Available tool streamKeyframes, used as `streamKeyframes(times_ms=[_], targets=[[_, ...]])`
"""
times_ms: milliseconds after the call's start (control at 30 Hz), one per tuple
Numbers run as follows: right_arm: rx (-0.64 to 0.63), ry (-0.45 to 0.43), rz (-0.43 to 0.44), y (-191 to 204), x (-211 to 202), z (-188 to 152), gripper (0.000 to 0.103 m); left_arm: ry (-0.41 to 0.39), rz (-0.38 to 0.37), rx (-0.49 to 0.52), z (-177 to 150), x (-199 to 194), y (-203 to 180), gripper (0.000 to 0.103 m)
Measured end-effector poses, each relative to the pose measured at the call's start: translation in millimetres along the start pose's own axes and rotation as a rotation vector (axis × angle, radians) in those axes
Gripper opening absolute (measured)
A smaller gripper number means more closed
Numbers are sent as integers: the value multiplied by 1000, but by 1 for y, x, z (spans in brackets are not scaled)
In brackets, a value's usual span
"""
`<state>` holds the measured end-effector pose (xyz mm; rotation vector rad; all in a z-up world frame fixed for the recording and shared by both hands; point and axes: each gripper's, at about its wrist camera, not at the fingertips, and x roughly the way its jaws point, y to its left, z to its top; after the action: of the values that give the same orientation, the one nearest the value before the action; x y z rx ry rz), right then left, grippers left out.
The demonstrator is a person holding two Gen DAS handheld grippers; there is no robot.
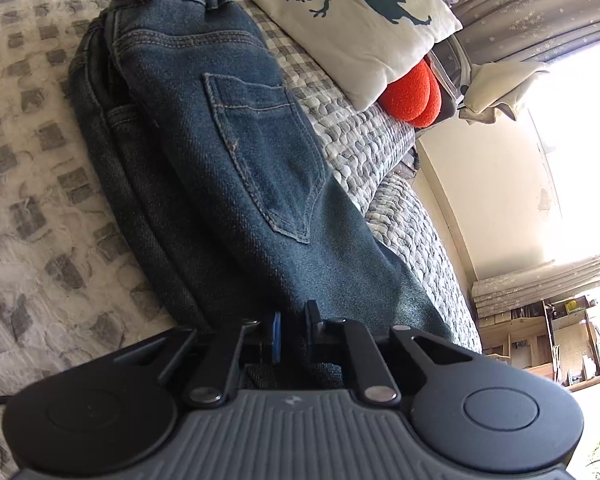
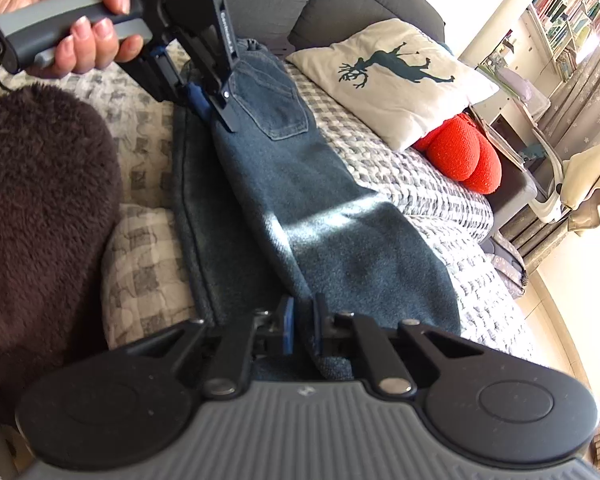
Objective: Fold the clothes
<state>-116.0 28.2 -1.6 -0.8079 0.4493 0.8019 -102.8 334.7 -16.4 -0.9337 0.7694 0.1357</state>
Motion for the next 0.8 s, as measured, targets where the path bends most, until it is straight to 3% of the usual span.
streamKeyframes(times_ms=[100,267,533,633,700,733,767,800], targets=[[-10,-16,-10,-7,-15,10,6,-7,-20,27,3,-13,-8,10],[-8,-8,27,-9,-26,16,6,38,12,58,4,-12,-7,10],[-17,72,82,17,3,-1,7,115,93,37,1,19,12,11],[32,70,90,13,4,-4,9,123,91,41,1,21,13,16],[70,65,94,10,4,-5,11,129,87,51,1,19,12,27],[88,62,97,8,3,-5,17,133,85,60,0,17,10,28],[106,60,97,6,2,-6,24,137,83,69,0,16,8,35],[123,58,94,3,0,-7,26,138,86,98,-3,14,2,48]])
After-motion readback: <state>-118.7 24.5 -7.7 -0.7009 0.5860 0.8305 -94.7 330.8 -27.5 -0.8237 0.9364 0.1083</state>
